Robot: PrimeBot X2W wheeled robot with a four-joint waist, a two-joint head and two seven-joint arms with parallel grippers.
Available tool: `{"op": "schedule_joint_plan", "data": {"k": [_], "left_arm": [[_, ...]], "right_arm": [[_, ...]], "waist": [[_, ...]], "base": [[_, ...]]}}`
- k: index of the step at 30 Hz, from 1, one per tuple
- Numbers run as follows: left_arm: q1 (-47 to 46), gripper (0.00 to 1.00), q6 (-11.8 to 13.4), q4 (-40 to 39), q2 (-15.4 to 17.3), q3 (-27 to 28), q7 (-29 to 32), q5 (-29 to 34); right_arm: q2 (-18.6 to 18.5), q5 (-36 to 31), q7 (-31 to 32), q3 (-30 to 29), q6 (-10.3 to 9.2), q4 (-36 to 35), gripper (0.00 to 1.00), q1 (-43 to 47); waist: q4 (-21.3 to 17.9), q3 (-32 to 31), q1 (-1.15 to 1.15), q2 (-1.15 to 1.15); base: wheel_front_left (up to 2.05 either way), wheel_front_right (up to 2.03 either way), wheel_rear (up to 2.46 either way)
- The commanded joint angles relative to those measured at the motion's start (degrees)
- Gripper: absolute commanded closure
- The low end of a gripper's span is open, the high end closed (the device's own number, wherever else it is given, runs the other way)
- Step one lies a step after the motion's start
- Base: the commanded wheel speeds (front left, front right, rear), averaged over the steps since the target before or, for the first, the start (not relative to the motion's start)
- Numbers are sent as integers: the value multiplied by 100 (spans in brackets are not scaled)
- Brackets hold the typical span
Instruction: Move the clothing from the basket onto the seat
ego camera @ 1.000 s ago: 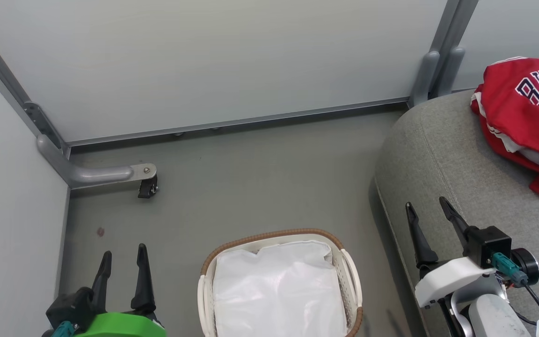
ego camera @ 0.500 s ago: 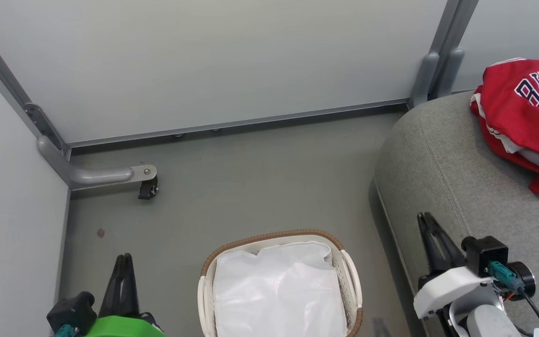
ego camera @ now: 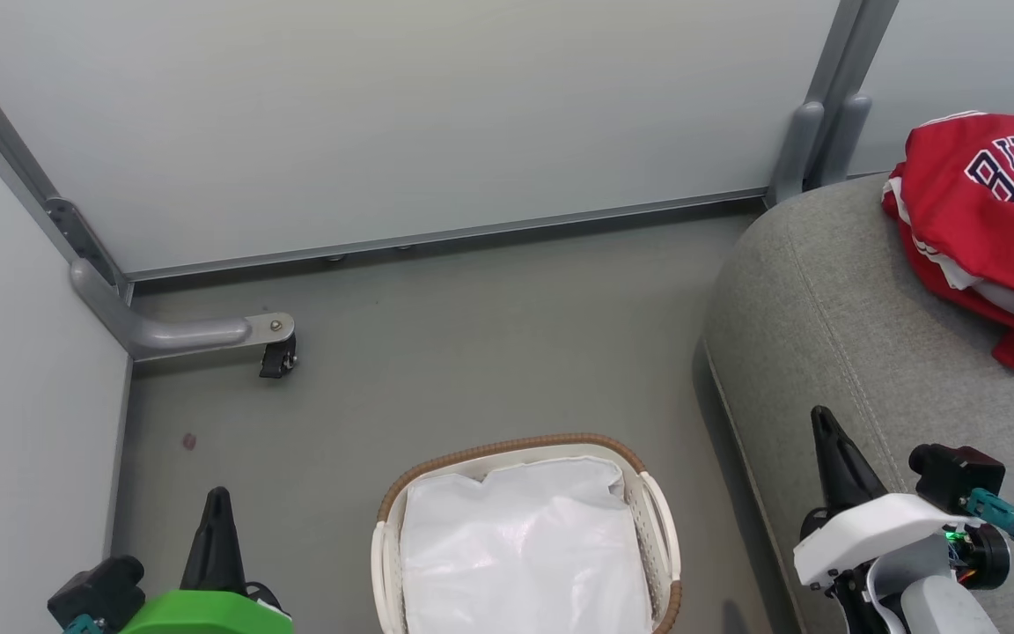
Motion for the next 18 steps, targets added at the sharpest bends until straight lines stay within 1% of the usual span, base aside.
{"op": "schedule_joint_plan", "data": {"k": [1, 18], "left_arm": [[-161, 100, -29, -99, 18, 40, 42, -217], [-316, 100, -55, -167, 25, 203, 446, -1543]], "right_arm": [[-26, 249, 47, -40, -1, -123, 100, -47], [-39, 1843, 442, -179, -2, -253, 100, -9]], "waist": [[-1, -2, 0, 0], [-17, -36, 0, 0]], "base": [[0, 0, 0], [0, 0, 0]]}}
